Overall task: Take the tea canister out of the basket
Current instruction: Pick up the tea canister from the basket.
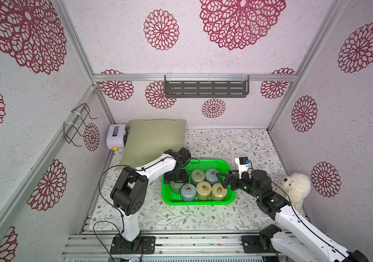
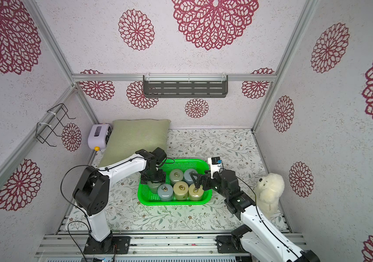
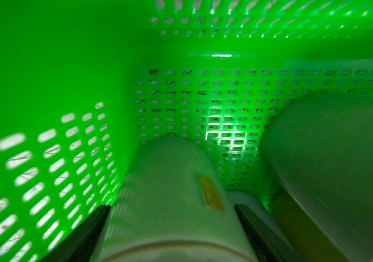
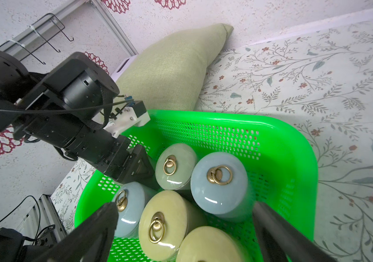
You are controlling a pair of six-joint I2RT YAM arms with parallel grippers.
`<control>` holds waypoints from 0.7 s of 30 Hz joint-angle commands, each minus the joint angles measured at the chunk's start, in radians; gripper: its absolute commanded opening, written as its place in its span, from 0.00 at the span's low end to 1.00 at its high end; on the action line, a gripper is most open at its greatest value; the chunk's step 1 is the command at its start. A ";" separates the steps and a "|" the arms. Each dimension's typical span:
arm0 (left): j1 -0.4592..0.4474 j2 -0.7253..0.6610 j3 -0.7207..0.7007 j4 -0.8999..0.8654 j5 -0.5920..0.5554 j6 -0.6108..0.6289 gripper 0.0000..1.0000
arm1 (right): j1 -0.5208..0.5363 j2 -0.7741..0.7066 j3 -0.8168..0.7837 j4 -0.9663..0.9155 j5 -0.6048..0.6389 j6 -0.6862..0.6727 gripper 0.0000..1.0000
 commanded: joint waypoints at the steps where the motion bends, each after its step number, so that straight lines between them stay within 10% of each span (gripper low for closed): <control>1: 0.001 -0.039 0.045 -0.109 -0.016 0.028 0.76 | 0.012 -0.002 -0.002 0.024 0.003 -0.010 0.99; 21: 0.106 -0.220 0.319 -0.306 -0.132 0.060 0.76 | 0.141 0.036 -0.006 0.088 -0.045 -0.050 0.99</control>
